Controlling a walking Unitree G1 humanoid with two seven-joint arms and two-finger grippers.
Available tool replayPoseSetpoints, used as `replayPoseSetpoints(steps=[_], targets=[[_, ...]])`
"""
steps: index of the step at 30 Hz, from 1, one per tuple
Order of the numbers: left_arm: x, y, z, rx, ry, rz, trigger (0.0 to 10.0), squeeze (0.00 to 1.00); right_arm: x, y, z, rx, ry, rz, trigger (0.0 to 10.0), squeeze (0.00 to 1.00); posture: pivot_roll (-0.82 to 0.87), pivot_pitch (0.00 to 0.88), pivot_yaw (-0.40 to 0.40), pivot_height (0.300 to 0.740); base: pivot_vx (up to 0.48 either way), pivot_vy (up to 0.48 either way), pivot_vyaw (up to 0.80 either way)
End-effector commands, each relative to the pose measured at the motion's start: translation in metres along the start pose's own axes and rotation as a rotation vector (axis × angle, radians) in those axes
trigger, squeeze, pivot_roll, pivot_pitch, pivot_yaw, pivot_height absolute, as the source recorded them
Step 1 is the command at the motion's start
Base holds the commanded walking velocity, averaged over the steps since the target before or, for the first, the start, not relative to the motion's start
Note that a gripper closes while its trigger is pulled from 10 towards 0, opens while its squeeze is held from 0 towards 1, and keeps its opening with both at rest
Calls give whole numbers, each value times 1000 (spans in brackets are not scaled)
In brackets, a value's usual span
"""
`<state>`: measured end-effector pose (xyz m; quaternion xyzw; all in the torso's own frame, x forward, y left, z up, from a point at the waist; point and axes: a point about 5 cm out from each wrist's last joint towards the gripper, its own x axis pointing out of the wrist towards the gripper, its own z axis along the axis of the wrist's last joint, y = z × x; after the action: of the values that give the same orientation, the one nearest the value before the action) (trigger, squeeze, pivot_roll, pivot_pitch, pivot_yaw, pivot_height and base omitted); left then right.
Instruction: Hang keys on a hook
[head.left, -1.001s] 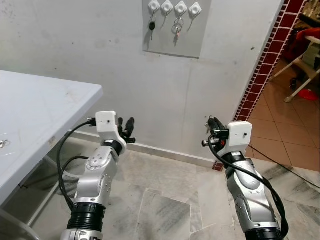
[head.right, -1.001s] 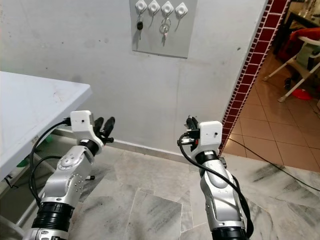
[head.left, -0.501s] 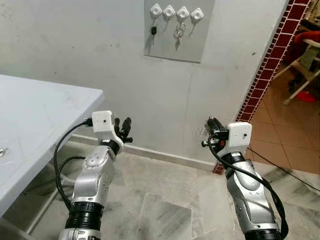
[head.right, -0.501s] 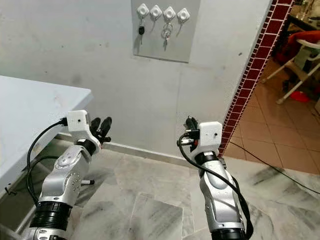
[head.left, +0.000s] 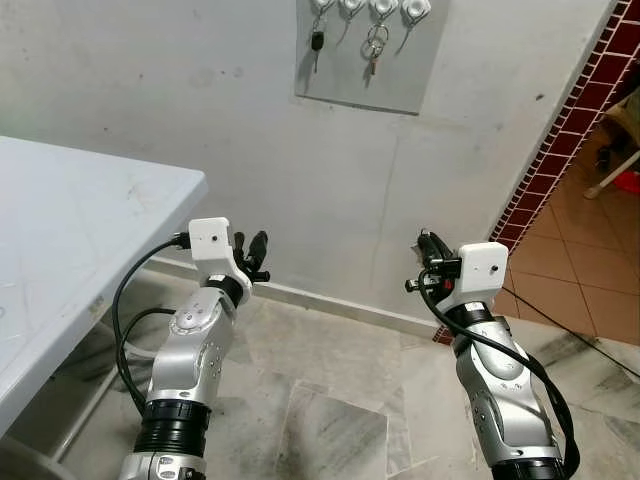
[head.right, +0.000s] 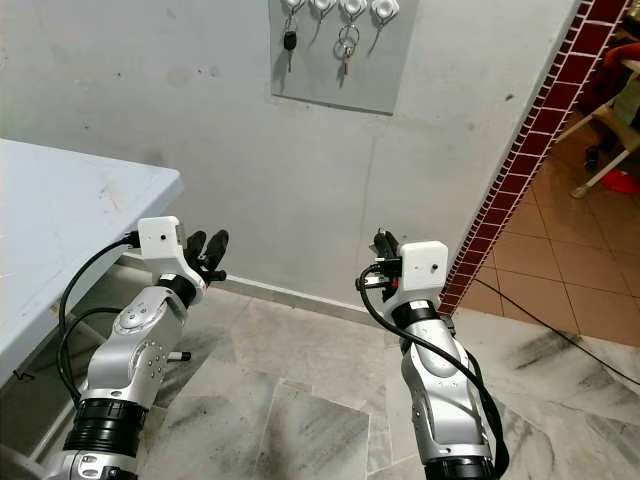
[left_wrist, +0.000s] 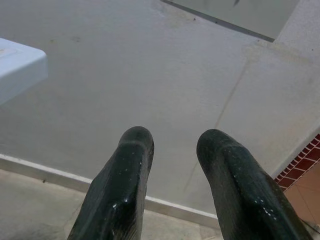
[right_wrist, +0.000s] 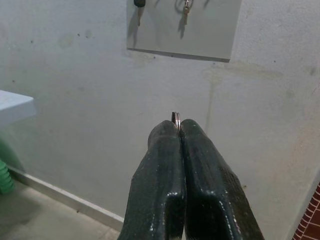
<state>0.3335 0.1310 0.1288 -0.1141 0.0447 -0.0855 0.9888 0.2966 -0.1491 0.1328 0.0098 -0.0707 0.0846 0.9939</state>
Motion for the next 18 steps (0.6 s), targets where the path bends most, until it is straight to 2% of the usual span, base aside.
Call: replayPoseSetpoints(steps=[1,6,18], targets=[[3,-1,6,11,-8,-3,10000,0,1,-5,8,5,-33,-25,10000,0,64,0,-17,736,281,0,0],[4,0,7,11,-14,4,10000,0,2,-5,8,5,-32,-22,10000,0,70,0,-22,736,295,0,0],[5,0,7,2,-19,9,10000,0,5,-5,9,3,-36,-15,10000,0,75,0,-31,736,306,252,0]])
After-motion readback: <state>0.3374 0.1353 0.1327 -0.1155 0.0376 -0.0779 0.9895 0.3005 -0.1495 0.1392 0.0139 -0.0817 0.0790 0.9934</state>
